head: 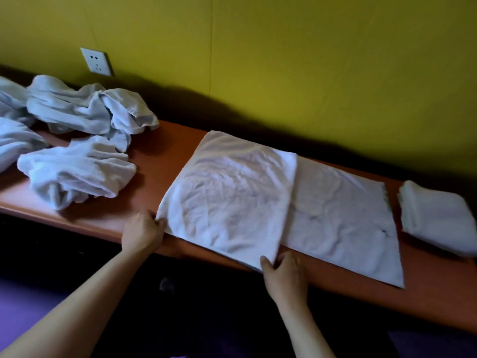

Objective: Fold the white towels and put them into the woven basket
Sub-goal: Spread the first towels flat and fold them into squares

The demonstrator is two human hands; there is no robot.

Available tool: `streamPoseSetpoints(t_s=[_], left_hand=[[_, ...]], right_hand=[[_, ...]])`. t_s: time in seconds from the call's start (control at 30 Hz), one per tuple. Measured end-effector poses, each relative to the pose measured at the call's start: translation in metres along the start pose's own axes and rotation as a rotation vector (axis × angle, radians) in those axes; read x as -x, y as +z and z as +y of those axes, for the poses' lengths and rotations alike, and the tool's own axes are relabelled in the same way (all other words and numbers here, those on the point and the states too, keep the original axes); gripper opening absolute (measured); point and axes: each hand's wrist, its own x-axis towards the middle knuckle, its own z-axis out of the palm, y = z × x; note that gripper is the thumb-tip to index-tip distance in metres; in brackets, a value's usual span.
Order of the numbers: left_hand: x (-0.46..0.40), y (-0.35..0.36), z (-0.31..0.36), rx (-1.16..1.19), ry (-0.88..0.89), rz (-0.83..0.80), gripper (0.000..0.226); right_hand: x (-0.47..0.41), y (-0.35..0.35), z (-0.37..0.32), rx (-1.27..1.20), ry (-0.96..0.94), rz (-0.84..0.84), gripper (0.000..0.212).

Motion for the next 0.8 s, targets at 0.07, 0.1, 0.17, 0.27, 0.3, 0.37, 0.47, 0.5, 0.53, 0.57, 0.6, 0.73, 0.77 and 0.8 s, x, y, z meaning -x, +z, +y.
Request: streamPoseSetpoints(t_s=[0.07,0.1,0.17,0.27,0.3,0.37,0.47,0.5,0.53,0.57,0.6,0.73,0.77,0.8], left_hand=[[0.013,-0.003,0.002,0.004,0.005,-0.010,0.021],[0.020,-0.004,0.003,0.018,-0.005,-0.023,0.020],[0.036,-0.008,0.004,0.065,-0.049,-0.037,0.020],[0.064,-0.015,0.005,0.175,-0.099,-0.011,0.020],[0.075,-0.017,0.006,0.202,-0.099,-0.006,0.021],[0.096,-0.019,0.007,0.288,-0.115,-0.013,0.022],[0.123,-0.021,0.002,0.532,-0.142,-0.019,0.021],[0.129,-0.023,0.000,0.606,-0.131,-0.028,0.020],[0.132,-0.024,-0.002,0.663,-0.113,-0.042,0.021],[0.137,-0.025,-0.002,0.708,-0.094,-0.061,0.025],[0.138,-0.026,-0.003,0.735,-0.074,-0.080,0.027],[0.132,-0.033,0.005,0.734,-0.012,-0.069,0.020],[0.128,-0.036,0.006,0.747,0.014,-0.102,0.023],[0.122,-0.038,0.006,0.772,0.051,-0.151,0.030]], right_hand=[[0.005,-0.002,0.003,-0.045,0.005,0.014,0.022],[0.006,-0.005,0.005,-0.083,0.013,0.015,0.017],[0.010,-0.015,0.010,-0.176,0.030,0.022,0.013],[0.013,-0.024,0.025,-0.283,0.033,0.021,0.011],[0.014,-0.026,0.031,-0.313,0.043,0.014,0.013],[0.017,-0.028,0.042,-0.358,0.052,0.033,0.013],[0.031,-0.041,0.049,-0.475,0.013,0.095,0.019],[0.036,-0.046,0.051,-0.528,-0.007,0.103,0.025],[0.040,-0.052,0.052,-0.583,-0.028,0.099,0.028],[0.042,-0.056,0.053,-0.650,-0.048,0.089,0.027],[0.043,-0.059,0.054,-0.731,-0.053,0.076,0.023],[0.030,-0.069,0.049,-0.994,0.052,0.006,0.012],[0.025,-0.072,0.046,-1.035,0.077,-0.016,0.010],[0.019,-0.076,0.042,-1.085,0.091,-0.044,0.010]])
